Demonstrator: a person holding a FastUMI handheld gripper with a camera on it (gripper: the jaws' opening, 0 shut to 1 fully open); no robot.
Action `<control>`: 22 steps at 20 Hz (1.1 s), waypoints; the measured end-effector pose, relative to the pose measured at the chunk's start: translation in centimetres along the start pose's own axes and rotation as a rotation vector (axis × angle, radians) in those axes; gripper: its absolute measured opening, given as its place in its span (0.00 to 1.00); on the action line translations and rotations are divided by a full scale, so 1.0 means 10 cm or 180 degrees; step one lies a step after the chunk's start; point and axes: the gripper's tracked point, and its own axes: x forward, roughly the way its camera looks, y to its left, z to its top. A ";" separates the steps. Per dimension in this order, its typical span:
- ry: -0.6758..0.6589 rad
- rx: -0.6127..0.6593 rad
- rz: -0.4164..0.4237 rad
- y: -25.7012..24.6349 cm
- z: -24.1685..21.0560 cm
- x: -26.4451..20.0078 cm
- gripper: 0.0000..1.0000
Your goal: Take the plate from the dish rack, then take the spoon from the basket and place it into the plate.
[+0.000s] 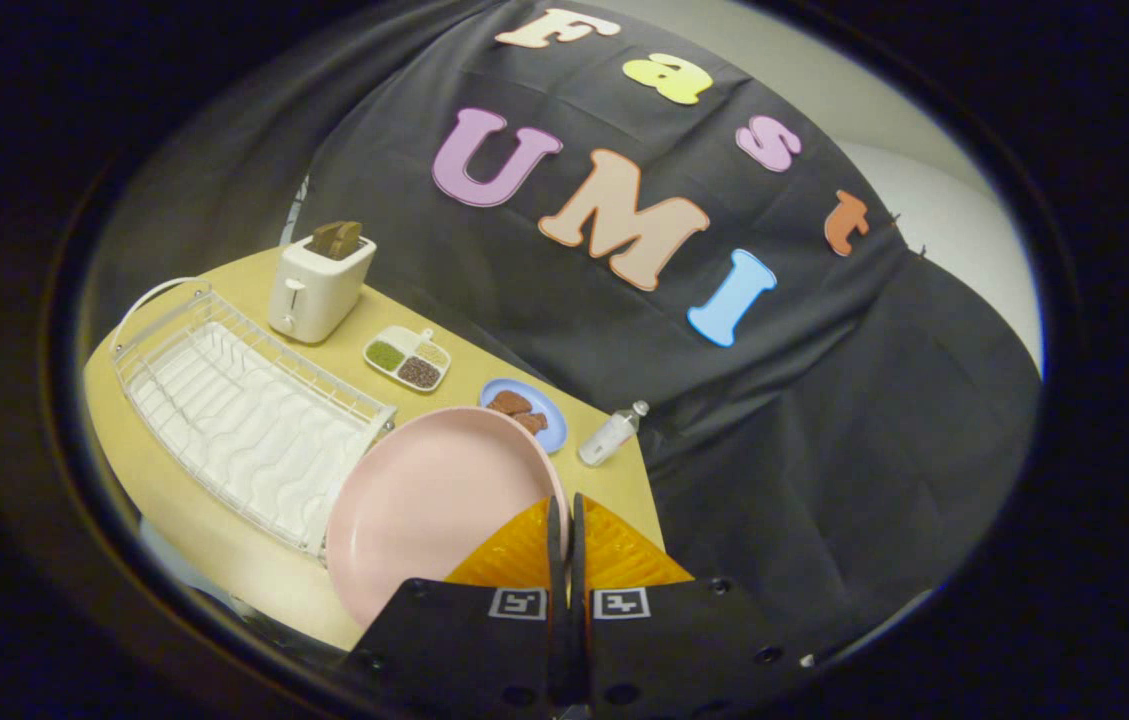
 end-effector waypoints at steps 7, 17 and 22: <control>0.0175 0.0352 0.0078 -0.23 -0.80 -0.01 0.03; 0.0278 0.1215 0.0419 -0.11 -1.67 0.21 0.03; 0.0228 0.1594 0.0623 0.05 -1.95 0.35 0.03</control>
